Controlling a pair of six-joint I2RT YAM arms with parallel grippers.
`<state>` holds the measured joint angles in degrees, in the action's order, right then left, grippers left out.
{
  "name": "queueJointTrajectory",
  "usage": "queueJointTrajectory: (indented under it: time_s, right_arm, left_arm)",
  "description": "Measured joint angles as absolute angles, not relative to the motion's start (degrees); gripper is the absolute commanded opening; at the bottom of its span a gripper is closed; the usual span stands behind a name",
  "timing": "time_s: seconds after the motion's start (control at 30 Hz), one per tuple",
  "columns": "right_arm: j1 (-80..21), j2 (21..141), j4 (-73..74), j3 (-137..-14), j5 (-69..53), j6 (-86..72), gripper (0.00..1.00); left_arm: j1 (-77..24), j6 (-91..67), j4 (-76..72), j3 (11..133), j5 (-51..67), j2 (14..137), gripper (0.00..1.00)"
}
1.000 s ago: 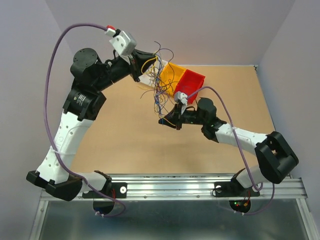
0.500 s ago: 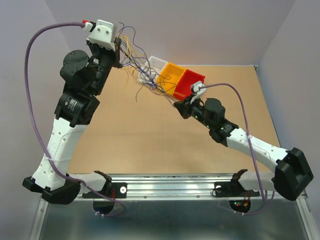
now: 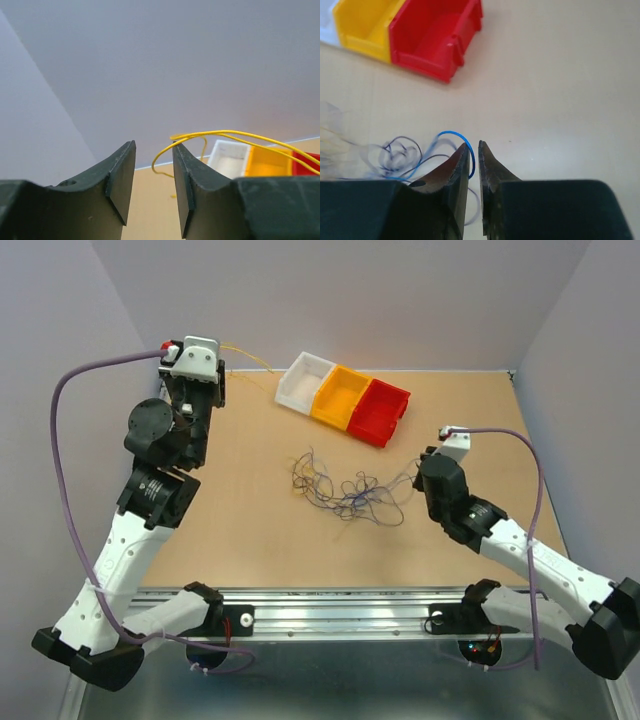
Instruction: Untangle the cables
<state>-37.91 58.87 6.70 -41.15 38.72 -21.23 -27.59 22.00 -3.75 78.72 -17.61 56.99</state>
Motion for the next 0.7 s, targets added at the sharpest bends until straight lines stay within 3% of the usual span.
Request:
queueJointTrajectory:
  time_s: [0.07, 0.2, 0.33, 0.4, 0.5, 0.53, 0.7]
  right_arm:
    - [-37.9, 55.9, 8.0, -40.5, 43.3, -22.9, 0.18]
    - [-37.9, 50.4, 9.4, -39.1, 45.1, -24.0, 0.18]
    - [-37.9, 49.2, 9.1, -38.7, 42.9, -23.5, 0.18]
    - [-37.9, 50.2, 8.5, -38.6, 41.1, -22.7, 0.30]
    - [-37.9, 53.0, 7.7, -38.6, 36.4, -21.0, 0.44]
    - [-37.8, 54.4, 6.9, -38.6, 33.4, -19.9, 0.44]
    - [-37.8, 60.1, 1.8, -38.6, 22.1, -16.1, 0.44]
  left_arm:
    - [-27.6, 24.5, -6.3, 75.7, -21.6, 56.8, 0.47]
    - [-27.5, 27.0, -7.2, 72.8, -24.2, 56.8, 0.58]
    - [-27.3, 26.6, -5.1, 71.8, -15.4, 57.0, 0.69]
    - [-27.3, 25.6, -4.6, 70.0, -7.7, 57.7, 0.69]
    - [-27.3, 24.3, -3.8, 67.9, 0.5, 60.7, 0.57]
    - [-27.3, 23.9, -3.8, 67.3, 2.8, 62.8, 0.48]
    - [-27.3, 22.2, -2.3, 63.7, 9.8, 72.4, 0.31]
